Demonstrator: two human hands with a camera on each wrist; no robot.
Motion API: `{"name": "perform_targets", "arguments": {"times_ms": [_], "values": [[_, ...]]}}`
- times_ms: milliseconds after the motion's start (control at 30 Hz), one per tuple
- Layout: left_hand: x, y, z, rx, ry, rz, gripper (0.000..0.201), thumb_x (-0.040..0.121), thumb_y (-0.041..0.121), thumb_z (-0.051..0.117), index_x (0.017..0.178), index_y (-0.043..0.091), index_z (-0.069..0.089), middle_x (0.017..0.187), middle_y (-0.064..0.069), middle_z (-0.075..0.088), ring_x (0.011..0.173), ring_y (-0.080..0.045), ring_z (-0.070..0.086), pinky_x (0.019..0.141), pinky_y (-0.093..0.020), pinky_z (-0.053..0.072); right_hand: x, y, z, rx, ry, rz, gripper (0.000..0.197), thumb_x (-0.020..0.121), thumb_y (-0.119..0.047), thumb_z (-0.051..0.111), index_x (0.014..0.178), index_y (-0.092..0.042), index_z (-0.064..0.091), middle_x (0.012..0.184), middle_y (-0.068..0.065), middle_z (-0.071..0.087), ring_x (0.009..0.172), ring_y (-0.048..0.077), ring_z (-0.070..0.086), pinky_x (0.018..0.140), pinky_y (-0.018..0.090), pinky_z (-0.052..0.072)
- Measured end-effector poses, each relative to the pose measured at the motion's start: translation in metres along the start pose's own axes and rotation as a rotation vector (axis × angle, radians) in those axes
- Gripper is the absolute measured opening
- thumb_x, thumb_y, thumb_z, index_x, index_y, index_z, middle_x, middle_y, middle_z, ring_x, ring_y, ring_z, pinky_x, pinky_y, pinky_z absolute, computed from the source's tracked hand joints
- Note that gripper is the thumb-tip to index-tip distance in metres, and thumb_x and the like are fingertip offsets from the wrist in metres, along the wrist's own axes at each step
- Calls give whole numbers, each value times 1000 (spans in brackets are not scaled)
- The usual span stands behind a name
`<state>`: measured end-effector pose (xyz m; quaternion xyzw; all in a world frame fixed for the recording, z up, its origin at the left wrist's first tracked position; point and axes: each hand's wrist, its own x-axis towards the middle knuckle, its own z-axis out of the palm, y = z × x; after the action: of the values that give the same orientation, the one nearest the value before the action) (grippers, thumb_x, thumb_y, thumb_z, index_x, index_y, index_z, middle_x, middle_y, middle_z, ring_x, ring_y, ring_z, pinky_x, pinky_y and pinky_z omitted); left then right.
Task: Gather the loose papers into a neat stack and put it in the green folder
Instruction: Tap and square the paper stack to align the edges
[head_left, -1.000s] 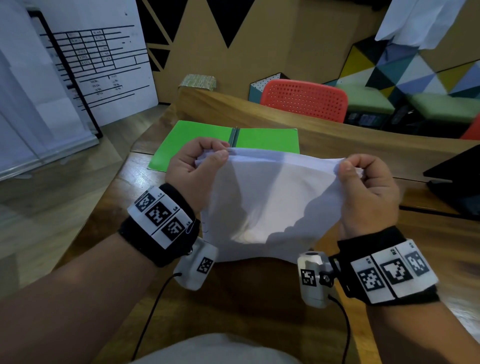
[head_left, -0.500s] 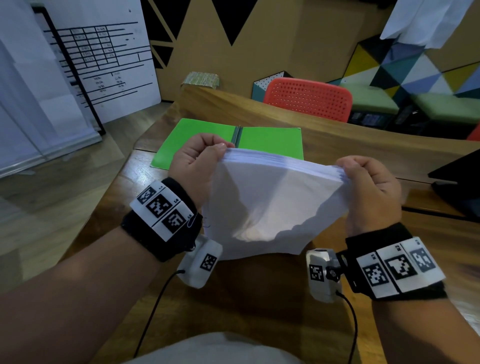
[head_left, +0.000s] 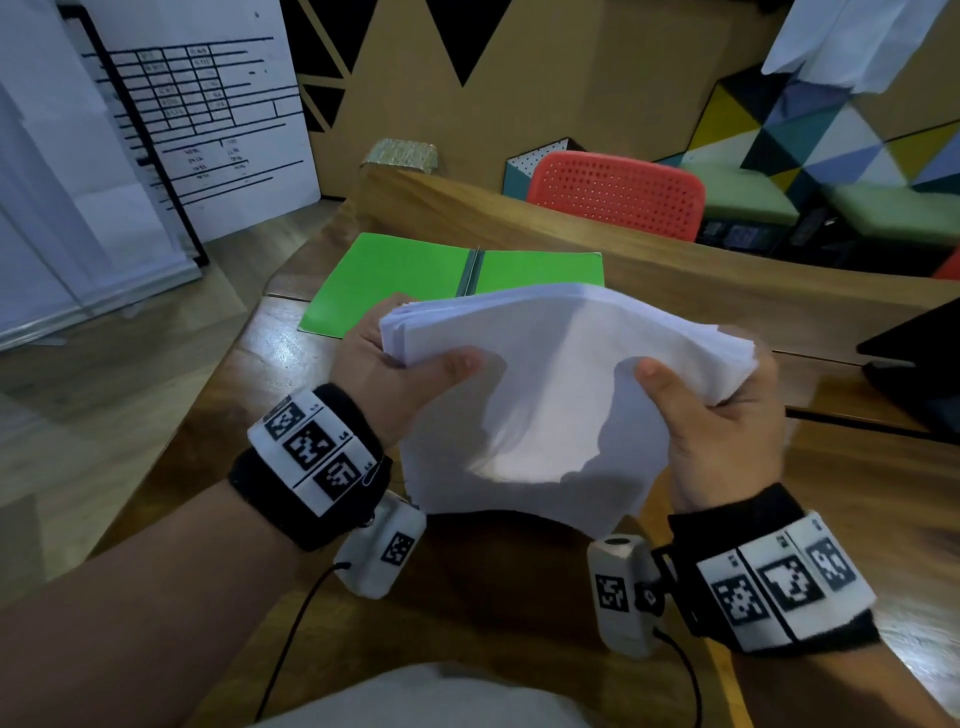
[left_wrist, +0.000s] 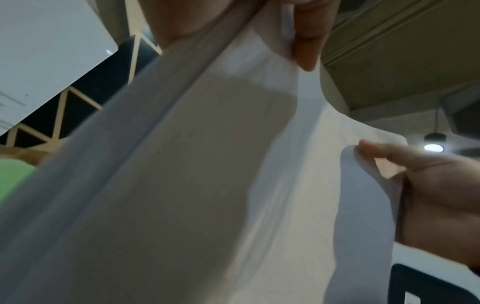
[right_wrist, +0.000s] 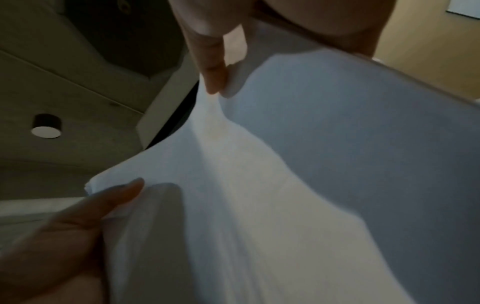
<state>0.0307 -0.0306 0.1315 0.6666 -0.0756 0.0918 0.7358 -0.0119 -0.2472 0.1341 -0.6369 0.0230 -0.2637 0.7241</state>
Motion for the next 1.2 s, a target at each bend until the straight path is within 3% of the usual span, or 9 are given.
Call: {"name": "perform_targets", "arguments": {"times_ms": [100, 167, 433, 533, 700, 867, 967, 1067, 1200], "values": [[-5, 4, -2, -31, -58, 96, 45, 47, 21, 79, 85, 28, 54, 67, 20, 68, 57, 3, 61, 52, -13, 50, -1, -3, 0, -115, -47, -184, 37, 73, -11, 71, 96, -36, 56, 92, -15, 53, 84, 1, 53, 78, 20, 47], [-3, 4, -3, -49, -44, 128, 36, 53, 19, 76, 83, 31, 61, 75, 20, 70, 67, 4, 64, 60, -13, 52, 1, -3, 0, -154, -62, -167, 21, 73, -27, 67, 87, -43, 64, 88, -17, 57, 84, 6, 52, 80, 30, 45], [6, 2, -4, -156, -87, 28, 17, 54, 17, 73, 67, 27, 68, 77, 9, 75, 70, -5, 67, 63, -17, 53, 5, -4, -3, -133, -29, -140, 5, 73, -44, 67, 75, -39, 65, 72, -17, 65, 70, 6, 55, 68, 31, 46], [6, -6, -5, -95, -87, -68, 36, 44, 27, 76, 78, 34, 67, 72, 15, 72, 64, -6, 64, 63, -21, 55, 4, 3, -7, -34, -86, -27, 34, 66, -26, 80, 91, -33, 58, 79, -10, 65, 64, 2, 60, 59, 19, 51], [-1, -3, 4, -39, -10, -171, 25, 47, 21, 84, 69, 15, 73, 61, 6, 71, 71, -22, 62, 75, -42, 52, 1, 0, 1, -94, -26, -31, 35, 72, -2, 73, 61, -34, 66, 59, -15, 65, 53, 0, 55, 49, 16, 45], [-8, -4, 12, -56, -20, -69, 31, 43, 30, 78, 74, 27, 70, 64, 13, 72, 61, -5, 65, 61, -23, 56, 0, -3, 5, -96, -12, -15, 33, 70, -10, 74, 71, -35, 53, 79, -4, 55, 70, 18, 52, 61, 31, 44], [-10, -4, 14, -76, -1, -15, 31, 52, 15, 76, 78, 29, 65, 64, 17, 71, 59, 2, 65, 57, -17, 55, 2, -4, 4, -121, -3, 19, 39, 73, 0, 73, 79, -31, 49, 85, -3, 52, 66, 8, 55, 59, 23, 48], [-6, 3, 12, -118, -3, 50, 26, 56, 28, 73, 81, 31, 67, 76, 16, 72, 68, -1, 66, 61, -16, 54, 6, -4, -4, -109, -14, 39, 40, 71, -3, 75, 81, -34, 52, 88, -4, 54, 67, 5, 59, 60, 23, 50], [4, 7, 14, -197, 11, 43, 9, 65, 24, 62, 59, 25, 69, 74, 10, 74, 73, -2, 65, 66, -15, 49, 7, -3, -11, -101, -51, 48, 37, 74, -3, 73, 82, -35, 56, 96, 6, 53, 75, 17, 57, 62, 27, 49]]}}
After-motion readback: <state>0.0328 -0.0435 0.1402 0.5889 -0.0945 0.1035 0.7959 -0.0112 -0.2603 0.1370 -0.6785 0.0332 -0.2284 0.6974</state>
